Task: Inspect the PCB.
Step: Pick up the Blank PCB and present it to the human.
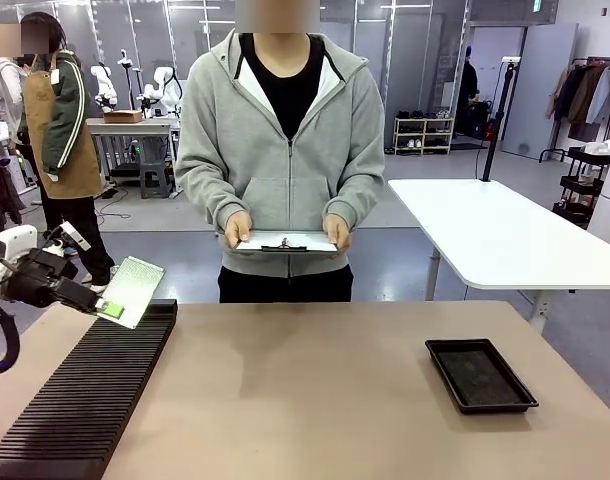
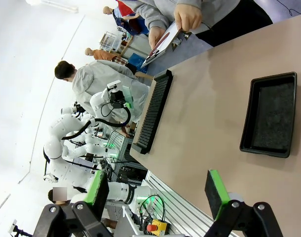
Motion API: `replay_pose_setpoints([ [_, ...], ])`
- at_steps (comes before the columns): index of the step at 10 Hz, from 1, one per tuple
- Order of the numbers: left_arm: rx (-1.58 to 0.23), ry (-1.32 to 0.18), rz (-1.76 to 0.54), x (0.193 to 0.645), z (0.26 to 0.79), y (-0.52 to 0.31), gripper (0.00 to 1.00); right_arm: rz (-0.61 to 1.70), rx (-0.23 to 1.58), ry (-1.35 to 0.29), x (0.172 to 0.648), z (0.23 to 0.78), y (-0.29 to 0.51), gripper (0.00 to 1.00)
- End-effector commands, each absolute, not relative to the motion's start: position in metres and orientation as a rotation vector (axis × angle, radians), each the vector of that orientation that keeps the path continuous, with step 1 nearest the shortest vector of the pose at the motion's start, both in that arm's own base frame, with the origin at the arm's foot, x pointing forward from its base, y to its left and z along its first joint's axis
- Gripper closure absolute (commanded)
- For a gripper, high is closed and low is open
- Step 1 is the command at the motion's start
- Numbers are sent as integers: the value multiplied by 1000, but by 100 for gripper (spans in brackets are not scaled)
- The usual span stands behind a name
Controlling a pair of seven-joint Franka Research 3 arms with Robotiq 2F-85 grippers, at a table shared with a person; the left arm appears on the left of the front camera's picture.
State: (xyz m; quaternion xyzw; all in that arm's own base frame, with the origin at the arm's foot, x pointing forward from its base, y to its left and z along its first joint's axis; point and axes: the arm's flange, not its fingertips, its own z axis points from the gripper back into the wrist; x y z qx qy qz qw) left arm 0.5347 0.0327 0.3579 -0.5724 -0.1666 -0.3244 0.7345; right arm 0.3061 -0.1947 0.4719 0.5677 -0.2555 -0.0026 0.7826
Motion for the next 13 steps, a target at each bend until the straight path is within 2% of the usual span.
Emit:
replay_pose_setpoints([
  [1, -1294, -399, -663, 541, 361, 31, 100, -3, 1230, -556, 305, 473, -195, 0],
  [6, -1285, -385, -678, 539, 350, 32, 100, -3, 1230, -556, 305, 473, -195, 0],
  [7, -1289, -382, -668, 539, 348, 32, 97, -3, 1230, -556, 305, 473, -195, 0],
  [8, -1312, -395, -534, 547, 355, 22, 97, -3, 1230, -556, 305, 473, -195, 0],
  [13, -1524, -196, -341, 580, 332, -22, 97, -3, 1230, -556, 305, 473, -195, 0],
])
